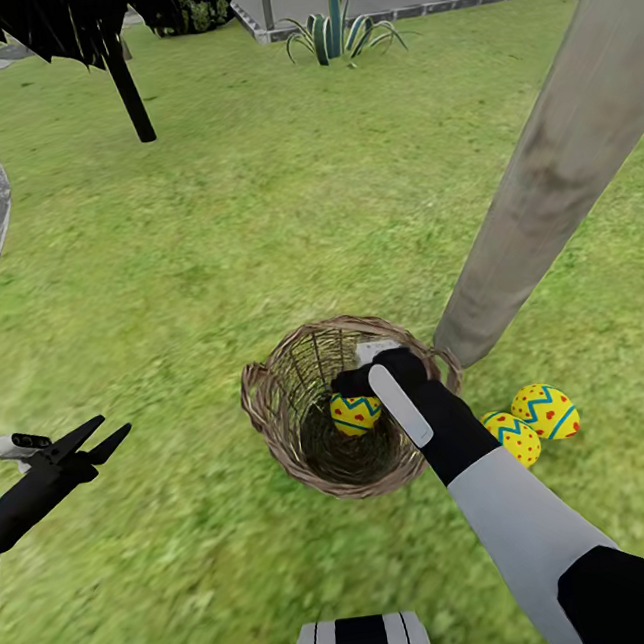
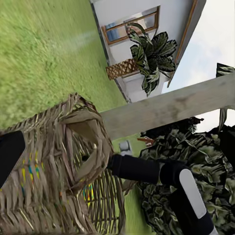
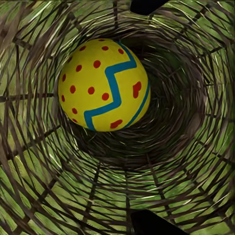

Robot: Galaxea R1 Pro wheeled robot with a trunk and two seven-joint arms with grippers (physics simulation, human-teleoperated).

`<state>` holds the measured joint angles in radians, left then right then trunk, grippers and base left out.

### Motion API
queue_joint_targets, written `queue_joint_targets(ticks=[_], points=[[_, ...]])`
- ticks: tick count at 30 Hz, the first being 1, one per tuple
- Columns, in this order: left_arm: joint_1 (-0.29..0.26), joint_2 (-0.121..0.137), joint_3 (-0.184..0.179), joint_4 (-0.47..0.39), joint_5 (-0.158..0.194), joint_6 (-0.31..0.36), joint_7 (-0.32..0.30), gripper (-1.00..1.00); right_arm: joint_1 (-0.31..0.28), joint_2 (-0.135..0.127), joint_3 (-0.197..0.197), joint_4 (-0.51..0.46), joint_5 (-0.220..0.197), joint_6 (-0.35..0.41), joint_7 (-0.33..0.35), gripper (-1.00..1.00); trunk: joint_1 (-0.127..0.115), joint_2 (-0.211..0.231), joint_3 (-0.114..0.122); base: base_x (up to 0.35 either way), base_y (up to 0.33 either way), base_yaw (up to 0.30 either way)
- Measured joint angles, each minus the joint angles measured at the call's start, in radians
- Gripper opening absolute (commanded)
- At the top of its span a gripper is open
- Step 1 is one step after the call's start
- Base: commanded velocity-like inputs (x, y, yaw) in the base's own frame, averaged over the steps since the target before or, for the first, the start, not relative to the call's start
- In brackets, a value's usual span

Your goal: Take the three Easter eggs out of the wicker basket on the lawn in the garden, then place them on the lawn next to a single tree (choose any tree) so that all three eggs are next to the same tree and none are left in the basket.

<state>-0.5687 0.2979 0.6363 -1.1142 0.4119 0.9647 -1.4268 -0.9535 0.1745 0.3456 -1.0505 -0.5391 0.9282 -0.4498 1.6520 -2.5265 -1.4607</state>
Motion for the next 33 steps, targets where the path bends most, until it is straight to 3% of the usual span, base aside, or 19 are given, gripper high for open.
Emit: queue_joint_targets(ticks=[3, 9, 22, 33], points=[[0.000, 0.001, 0.000, 0.000, 0.000, -0.016, 0.000, 1.00, 0.000, 0.000, 0.000, 0.017, -0.005, -0.014, 0.000, 1.00, 0.001, -0.001, -0.012, 0.000, 0.000, 0.000], [0.000, 0.002, 0.000, 0.001, 0.000, -0.039, 0.001, 1.00, 0.000, 0.000, 0.001, 0.084, -0.007, -0.115, -0.001, 1.00, 0.004, -0.002, -0.035, 0.000, 0.000, 0.000], [0.000, 0.003, 0.000, 0.001, 0.000, -0.041, 0.000, 1.00, 0.000, 0.000, 0.003, 0.089, 0.000, -0.134, -0.001, 1.00, 0.010, -0.005, -0.085, 0.000, 0.000, 0.000], [0.000, 0.003, 0.000, 0.003, 0.000, -0.041, 0.000, 1.00, -0.008, 0.000, 0.007, 0.089, -0.005, -0.131, -0.002, 1.00, 0.010, -0.005, -0.085, 0.000, 0.000, 0.000]])
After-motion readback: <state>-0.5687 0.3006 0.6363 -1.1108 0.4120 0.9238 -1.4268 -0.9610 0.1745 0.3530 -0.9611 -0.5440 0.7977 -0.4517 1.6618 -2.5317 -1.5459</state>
